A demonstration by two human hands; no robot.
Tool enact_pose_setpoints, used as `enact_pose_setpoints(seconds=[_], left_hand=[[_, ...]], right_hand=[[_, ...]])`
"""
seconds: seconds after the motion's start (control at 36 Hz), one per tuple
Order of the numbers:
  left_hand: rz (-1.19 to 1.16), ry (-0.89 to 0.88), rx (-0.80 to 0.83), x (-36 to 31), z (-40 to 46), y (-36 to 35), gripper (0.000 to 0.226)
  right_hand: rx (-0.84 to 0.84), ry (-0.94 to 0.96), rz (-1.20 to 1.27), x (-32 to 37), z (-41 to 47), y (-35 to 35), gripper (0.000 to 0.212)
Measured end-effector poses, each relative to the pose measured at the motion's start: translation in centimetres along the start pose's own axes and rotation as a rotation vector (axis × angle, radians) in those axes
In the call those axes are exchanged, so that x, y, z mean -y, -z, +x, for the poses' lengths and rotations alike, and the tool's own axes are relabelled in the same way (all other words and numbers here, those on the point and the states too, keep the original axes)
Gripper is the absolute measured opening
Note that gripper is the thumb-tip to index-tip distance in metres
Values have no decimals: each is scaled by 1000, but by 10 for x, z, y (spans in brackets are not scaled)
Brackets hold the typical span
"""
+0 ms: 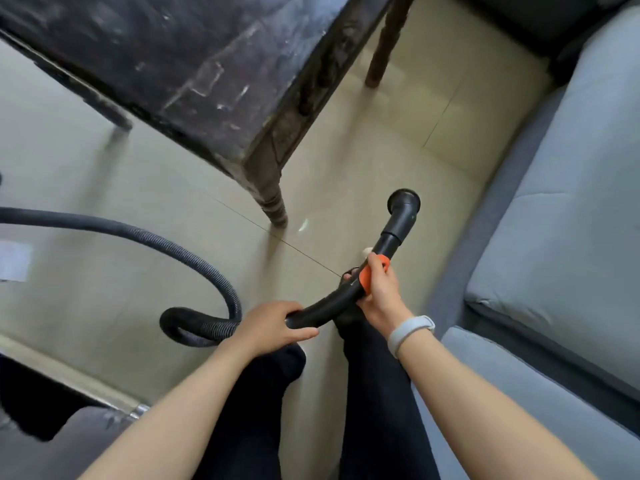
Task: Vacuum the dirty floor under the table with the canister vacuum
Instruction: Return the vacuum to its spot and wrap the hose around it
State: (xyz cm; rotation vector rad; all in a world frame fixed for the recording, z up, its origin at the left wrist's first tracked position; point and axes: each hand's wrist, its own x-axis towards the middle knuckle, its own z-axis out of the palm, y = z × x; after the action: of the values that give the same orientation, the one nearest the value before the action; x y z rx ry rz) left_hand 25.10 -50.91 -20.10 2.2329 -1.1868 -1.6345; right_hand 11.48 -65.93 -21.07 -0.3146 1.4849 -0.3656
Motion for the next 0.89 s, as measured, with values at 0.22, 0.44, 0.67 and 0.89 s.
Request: enact_pose_setpoints(seconds=[0.22,0.44,0.67,0.89], left_hand=[[-27,4,-80,24,-122,46,54],[-23,-41,-270,39,-185,51,43],[-175,5,-479,82,-219,85,39],[-252,69,-607,187,-268,201,37]], right_hand=[[57,255,-250,-16,-152,-63,14],[263,579,-539,-31,-240,-106,10],[549,704,-666,-60,-282,-196,19],[570,726,-744,-112,-311,-363,12]])
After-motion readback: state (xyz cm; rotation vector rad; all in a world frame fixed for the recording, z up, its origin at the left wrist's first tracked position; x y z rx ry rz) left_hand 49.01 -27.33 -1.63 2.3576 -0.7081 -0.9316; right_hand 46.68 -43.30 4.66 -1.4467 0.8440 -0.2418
